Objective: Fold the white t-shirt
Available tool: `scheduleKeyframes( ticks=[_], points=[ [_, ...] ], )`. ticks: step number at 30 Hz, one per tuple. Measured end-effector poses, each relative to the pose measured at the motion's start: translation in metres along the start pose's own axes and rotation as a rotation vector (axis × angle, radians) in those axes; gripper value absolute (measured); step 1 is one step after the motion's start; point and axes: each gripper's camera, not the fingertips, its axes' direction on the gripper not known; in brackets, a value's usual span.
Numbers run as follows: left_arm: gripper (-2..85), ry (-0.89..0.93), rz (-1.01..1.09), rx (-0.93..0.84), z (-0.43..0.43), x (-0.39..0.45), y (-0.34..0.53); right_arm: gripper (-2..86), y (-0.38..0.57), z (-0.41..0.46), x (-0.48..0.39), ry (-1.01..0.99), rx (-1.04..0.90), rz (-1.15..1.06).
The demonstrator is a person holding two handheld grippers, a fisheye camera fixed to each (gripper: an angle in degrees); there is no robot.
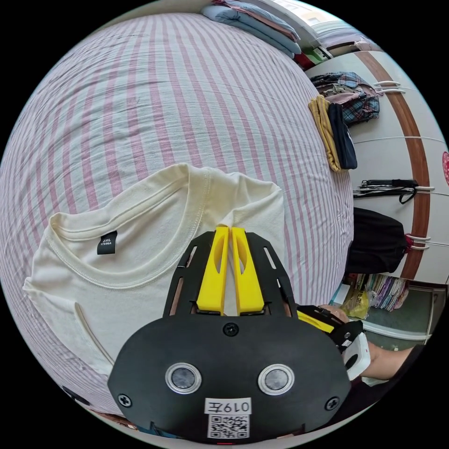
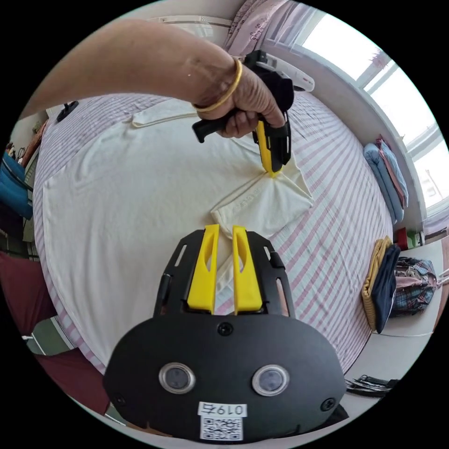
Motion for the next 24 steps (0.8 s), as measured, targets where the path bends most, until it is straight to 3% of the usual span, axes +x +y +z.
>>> scheduleKeyframes(
  ticks=[4, 11, 15, 18, 24],
  points=[
    [1.5, 0.03, 0.0, -0.007, -0.001, -0.006, -0.003, -0.3, 0.002, 0.014, 0.026, -0.053, -0.046, 0.146],
    [1.6, 0.058, 0.033, -0.016, -0.016, -0.015, -0.002, -0.9, 0.012, 0.022, 0.034, -0.079, -0.056, 0.143],
    [1.3, -0.023, 0.02, 0.001, -0.032, -0.018, 0.007, -1.0, 0.011, 0.023, 0.03, -0.083, -0.07, 0.1],
    [1.2, -0.02, 0.061, 0.092, -0.048, -0.004, 0.013, -1.0, 0.011, 0.016, 0.025, -0.041, -0.041, 0.08],
    [1.1, -0.043, 0.167, 0.064, -0.033, 0.028, 0.005, -1.0, 0.006, 0.014, 0.021, 0.039, -0.032, 0.06]
  ],
)
